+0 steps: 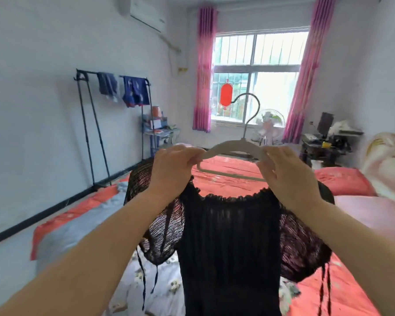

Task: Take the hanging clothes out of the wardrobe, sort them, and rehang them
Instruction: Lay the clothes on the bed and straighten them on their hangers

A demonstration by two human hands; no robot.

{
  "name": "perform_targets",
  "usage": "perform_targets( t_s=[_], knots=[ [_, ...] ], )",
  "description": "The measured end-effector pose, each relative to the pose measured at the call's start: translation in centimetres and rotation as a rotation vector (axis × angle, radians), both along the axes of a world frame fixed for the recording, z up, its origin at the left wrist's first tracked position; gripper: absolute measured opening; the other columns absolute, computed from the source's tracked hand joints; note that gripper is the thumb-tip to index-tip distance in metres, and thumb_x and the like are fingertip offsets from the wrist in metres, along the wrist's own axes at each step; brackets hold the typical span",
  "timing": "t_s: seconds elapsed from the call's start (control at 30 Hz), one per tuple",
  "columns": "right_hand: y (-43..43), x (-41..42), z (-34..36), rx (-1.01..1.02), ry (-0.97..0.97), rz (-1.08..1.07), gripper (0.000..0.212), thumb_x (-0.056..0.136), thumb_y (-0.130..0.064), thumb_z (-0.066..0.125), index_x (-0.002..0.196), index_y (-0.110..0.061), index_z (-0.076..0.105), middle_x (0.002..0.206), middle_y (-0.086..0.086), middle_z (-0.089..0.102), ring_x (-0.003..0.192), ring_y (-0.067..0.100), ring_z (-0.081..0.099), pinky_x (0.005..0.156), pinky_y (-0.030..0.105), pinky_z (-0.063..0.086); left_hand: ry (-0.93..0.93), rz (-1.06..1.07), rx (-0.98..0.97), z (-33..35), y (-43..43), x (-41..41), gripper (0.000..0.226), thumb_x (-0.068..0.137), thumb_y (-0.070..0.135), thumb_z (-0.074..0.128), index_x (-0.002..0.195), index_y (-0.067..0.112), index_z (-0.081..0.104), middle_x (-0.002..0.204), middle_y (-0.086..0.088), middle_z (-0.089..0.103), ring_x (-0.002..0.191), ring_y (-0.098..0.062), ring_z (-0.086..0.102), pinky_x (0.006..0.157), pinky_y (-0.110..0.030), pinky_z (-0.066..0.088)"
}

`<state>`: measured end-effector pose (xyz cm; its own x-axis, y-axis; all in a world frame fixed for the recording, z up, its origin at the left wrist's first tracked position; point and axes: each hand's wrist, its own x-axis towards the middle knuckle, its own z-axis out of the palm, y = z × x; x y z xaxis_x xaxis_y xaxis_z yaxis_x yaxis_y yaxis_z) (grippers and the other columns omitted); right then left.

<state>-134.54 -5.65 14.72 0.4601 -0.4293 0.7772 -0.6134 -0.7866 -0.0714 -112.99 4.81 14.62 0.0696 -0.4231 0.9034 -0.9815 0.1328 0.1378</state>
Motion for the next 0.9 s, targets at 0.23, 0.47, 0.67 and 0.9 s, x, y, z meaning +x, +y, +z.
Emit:
perform_targets(
  t_s=[0.23, 0.47, 0.67, 0.9],
  knots=[
    [4.6, 9.9, -1.7, 0.100, 0.073, 0.208, 0.045, 0.092, -0.033, 0.054, 0.135, -0.025, 0.045, 0.118, 0.004, 0.055, 0.100, 0.030, 0.057, 0.078, 0.037, 0.046, 0.097, 0.183, 0.060, -0.4, 9.6, 10.2, 0.026, 0.082, 0.027, 0.054, 0.090, 0.015, 0.075, 0.073, -0.003, 0.071, 0.066, -0.025, 0.065, 0.064, -0.041, 0.052],
    [10.4, 21.7, -3.2, 0.157, 0.162, 0.337, 0.052, 0.091, -0.035, 0.055, 0.139, -0.042, 0.036, 0.112, -0.002, 0.050, 0.095, 0.022, 0.056, 0.078, 0.035, 0.049, 0.046, 0.286, 0.063, -0.8, 18.8, 22.0, 0.021, 0.083, 0.024, 0.058, 0.090, 0.015, 0.076, 0.062, 0.002, 0.065, 0.056, -0.021, 0.059, 0.056, -0.035, 0.050],
    [15.3, 33.7, -3.8, 0.144, 0.116, 0.403, 0.047, 0.089, -0.025, 0.060, 0.133, -0.038, 0.049, 0.096, 0.002, 0.050, 0.076, 0.027, 0.058, 0.062, 0.041, 0.052, -0.001, 0.337, 0.065, -1.0, 24.7, 32.9, 0.024, 0.083, 0.024, 0.055, 0.089, 0.015, 0.076, 0.056, 0.000, 0.059, 0.052, -0.020, 0.054, 0.052, -0.039, 0.049],
    [17.9, 45.2, -4.8, 0.179, 0.056, 0.394, 0.045, 0.089, -0.026, 0.061, 0.132, -0.036, 0.051, 0.092, 0.003, 0.051, 0.072, 0.025, 0.056, 0.061, 0.037, 0.052, -0.032, 0.362, 0.093, -0.8, 26.3, 44.9, 0.022, 0.086, 0.023, 0.056, 0.093, 0.015, 0.075, 0.057, -0.004, 0.061, 0.054, -0.024, 0.055, 0.057, -0.036, 0.047]
  ],
)
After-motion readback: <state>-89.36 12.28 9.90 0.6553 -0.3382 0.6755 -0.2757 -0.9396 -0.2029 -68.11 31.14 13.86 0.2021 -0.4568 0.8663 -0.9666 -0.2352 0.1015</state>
